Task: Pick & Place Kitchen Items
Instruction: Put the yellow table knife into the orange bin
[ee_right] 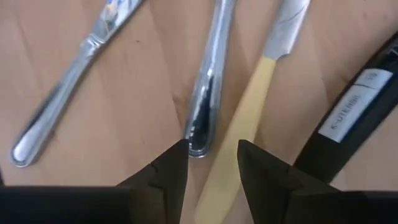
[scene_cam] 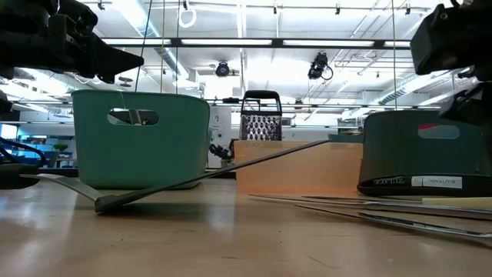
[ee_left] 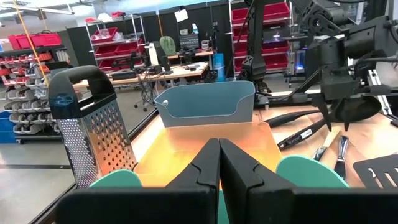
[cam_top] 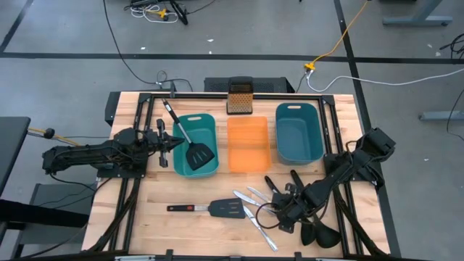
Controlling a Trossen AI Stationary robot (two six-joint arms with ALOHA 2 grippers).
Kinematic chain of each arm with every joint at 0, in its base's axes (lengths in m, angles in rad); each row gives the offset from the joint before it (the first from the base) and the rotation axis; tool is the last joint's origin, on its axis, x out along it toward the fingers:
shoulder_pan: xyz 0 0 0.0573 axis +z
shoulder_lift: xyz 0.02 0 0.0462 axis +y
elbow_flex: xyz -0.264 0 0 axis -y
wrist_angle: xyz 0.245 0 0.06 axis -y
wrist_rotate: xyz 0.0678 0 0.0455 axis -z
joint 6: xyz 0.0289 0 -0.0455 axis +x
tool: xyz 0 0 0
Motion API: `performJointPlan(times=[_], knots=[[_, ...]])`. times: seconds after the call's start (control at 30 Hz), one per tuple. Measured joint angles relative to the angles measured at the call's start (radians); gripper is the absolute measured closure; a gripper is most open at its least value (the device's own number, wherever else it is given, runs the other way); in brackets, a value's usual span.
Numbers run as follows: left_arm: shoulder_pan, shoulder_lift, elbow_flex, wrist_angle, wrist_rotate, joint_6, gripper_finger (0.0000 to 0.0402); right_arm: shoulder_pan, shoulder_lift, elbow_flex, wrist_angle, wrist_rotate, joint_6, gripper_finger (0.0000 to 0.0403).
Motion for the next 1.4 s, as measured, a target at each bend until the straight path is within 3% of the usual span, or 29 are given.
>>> performJointPlan(times=[0.27,1.0,1.27,1.4], knots=[[0.000,0.000,0.000,-0.001,0.000,0.000,0.0392,0.010,0.000,0.000,-0.075,-0.011,0.034,0.0256],[0.000,0.002,0.000,-0.001,0.000,0.016,0.0392,0.030,0.075,-0.003,-0.043,-0.025,0.083,0.0258],[0.000,0.002,0.000,-0.001,0.000,0.014,0.0392,0.030,0.077,-0.004,-0.046,-0.027,0.083,0.0318],[0.000,0.002,0.000,-0.001,0.000,0.012,0.0392,0.030,0.078,-0.005,-0.043,-0.018,0.083,0.0318]])
